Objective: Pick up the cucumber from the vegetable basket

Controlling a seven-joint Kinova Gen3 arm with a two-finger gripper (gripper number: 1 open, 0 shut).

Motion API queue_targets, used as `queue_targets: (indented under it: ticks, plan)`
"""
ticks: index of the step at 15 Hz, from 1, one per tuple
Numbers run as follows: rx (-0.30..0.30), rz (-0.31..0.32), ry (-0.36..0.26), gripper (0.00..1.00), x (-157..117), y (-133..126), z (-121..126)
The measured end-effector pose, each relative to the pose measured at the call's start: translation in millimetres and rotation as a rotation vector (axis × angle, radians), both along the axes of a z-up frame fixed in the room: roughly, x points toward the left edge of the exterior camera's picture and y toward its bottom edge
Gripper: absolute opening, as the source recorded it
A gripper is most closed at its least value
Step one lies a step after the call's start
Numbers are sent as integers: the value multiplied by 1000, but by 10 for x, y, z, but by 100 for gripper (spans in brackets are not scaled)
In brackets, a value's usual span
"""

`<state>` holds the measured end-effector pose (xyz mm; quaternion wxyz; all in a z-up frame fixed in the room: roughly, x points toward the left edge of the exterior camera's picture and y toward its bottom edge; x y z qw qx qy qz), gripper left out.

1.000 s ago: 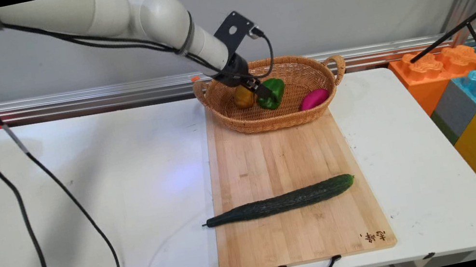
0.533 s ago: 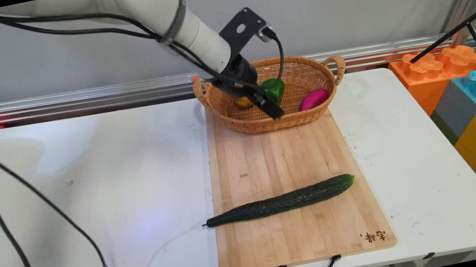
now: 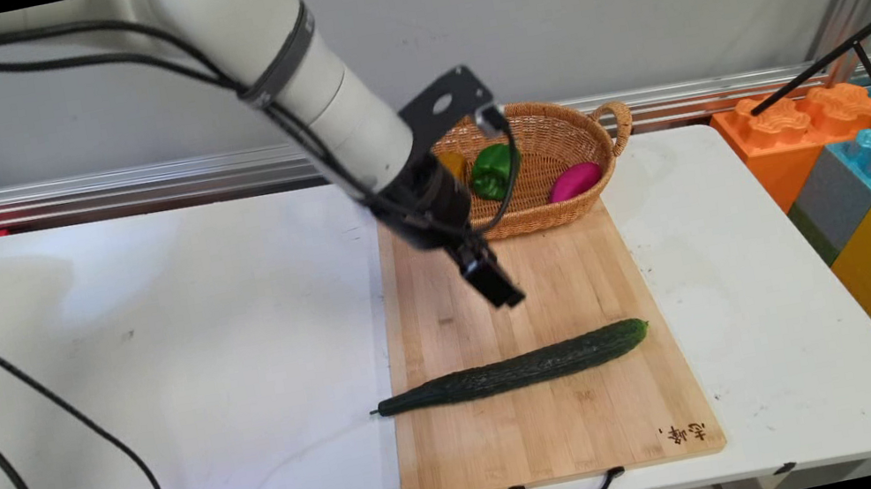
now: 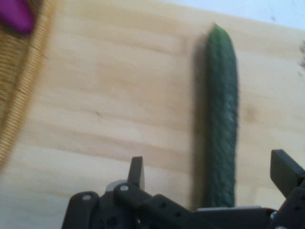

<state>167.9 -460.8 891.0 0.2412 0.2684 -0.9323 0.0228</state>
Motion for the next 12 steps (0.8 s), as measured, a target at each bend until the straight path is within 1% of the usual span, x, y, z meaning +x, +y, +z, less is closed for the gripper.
queue_targets:
  ticks: [3,5,7,12]
  plan:
    - [38,-20,5,100,31,114,-192]
    - [59,-35,4,100,50,165,-369]
    - [65,-45,-1,100,58,182,-545]
    - [77,-56,-9,100,49,194,-838]
